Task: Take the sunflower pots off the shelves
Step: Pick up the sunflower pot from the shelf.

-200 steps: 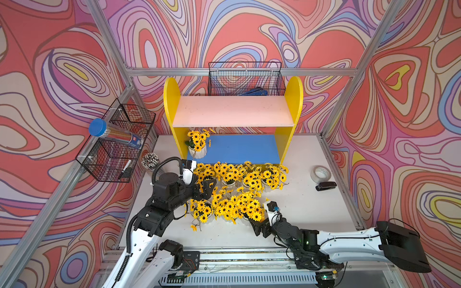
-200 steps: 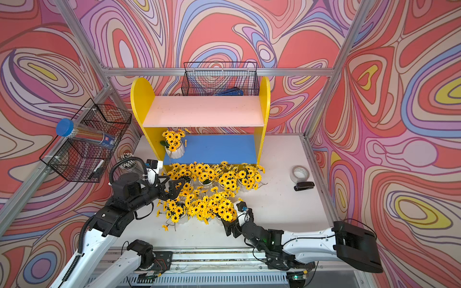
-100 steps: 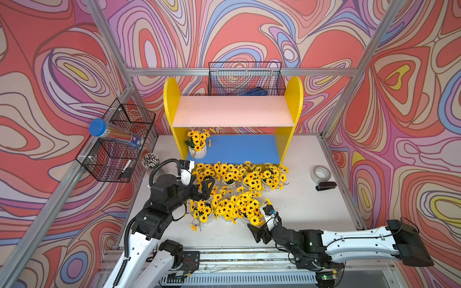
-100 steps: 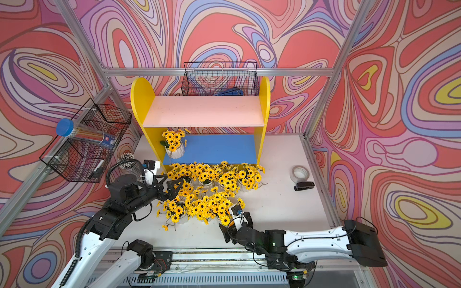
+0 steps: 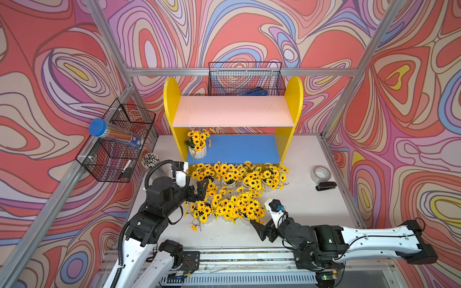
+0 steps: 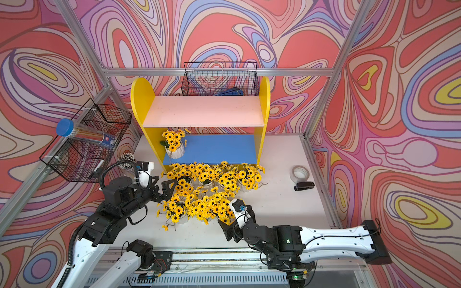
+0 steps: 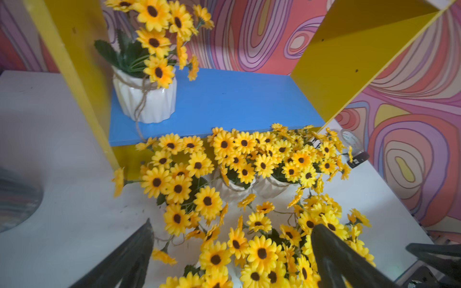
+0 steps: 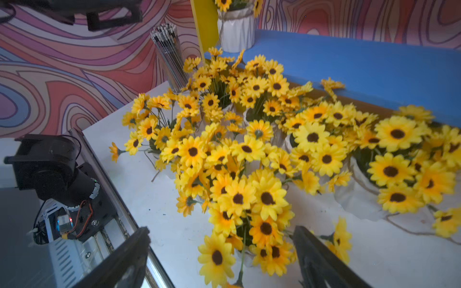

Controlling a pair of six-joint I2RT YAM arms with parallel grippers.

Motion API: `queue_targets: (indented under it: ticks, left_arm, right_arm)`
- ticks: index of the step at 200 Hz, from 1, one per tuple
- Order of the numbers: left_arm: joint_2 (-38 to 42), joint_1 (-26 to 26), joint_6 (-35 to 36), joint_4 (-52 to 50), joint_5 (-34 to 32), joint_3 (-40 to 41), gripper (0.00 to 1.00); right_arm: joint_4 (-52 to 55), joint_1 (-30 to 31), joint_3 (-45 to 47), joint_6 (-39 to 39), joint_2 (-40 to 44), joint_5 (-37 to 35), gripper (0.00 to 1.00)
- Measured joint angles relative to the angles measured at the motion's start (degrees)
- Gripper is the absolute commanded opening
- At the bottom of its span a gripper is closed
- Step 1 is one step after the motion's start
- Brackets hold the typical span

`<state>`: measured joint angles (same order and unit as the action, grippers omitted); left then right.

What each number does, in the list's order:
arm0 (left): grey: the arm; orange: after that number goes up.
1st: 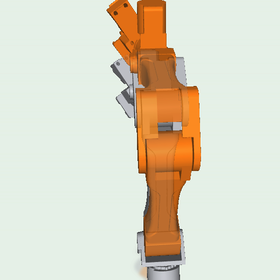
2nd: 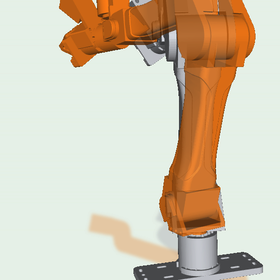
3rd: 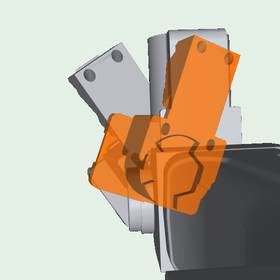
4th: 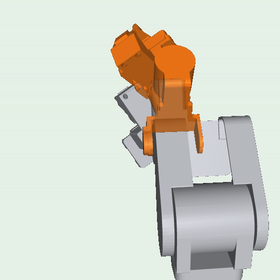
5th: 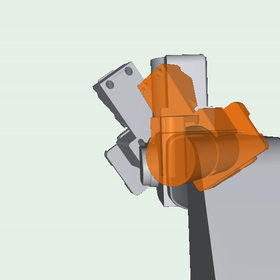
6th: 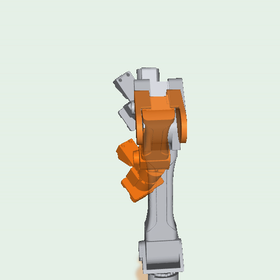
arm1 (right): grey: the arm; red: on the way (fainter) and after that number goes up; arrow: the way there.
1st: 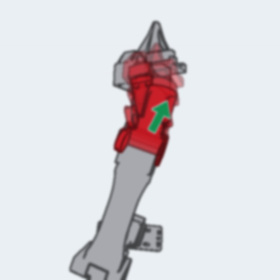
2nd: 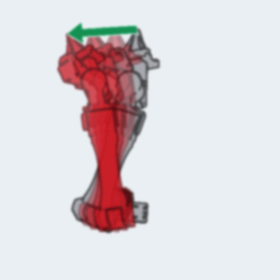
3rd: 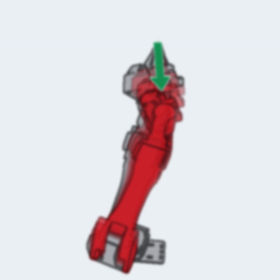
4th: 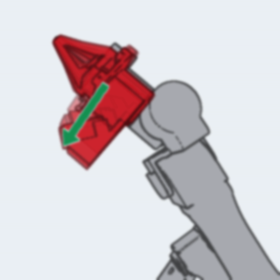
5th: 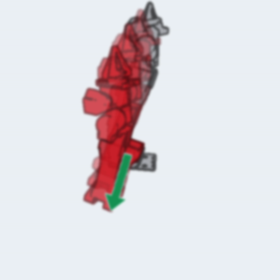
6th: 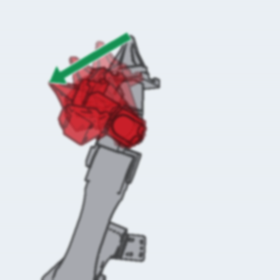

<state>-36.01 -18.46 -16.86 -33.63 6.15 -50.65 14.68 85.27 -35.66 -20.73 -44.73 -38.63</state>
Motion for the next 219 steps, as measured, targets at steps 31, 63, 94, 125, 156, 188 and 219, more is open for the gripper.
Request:
queue_targets:
  ticks: [31, 63, 94, 125, 156, 188, 219]
  left_arm:
    - [0.94, 0.0, -1.44, -5.88, -7.15, -3.37, 1.0]
    - [3.1, 0.0, -1.81, -10.12, -11.52, -3.65, 1.0]
    - [3.26, 0.0, -1.79, -12.37, -13.94, -3.65, 1.0]
    - [3.28, 0.0, -1.77, -13.03, -15.82, -3.37, 1.0]
    - [2.84, 0.0, -1.75, -13.0, -17.2, -1.97, 1.0]
    - [1.36, 0.0, -1.36, -12.87, -17.79, -1.4, 1.0]
    - [1.03, 0.0, -1.11, -12.09, -18.08, -1.07, 1.0]
  right_arm:
    - [-5.09, -0.59, -8.15, 9.92, -5.44, -3.17, 0.98]
    - [-8.57, -8.83, -16.83, 15.54, -13.22, 1.44, 0.98]
    - [-10.54, -17.22, -21.84, 17.53, -20.15, 8.9, 0.98]
    - [-12.72, -25.07, -25.64, 17.7, -27.78, 18.71, 0.98]
    - [-15.58, -30.23, -28.7, 17.88, -35.08, 25.88, 0.98]
    - [-19.12, -33.33, -31.63, 18.1, -42.21, 31.91, 0.98]
    - [-22.1, -34.93, -34.91, 18.51, -48.43, 35.21, 0.98]
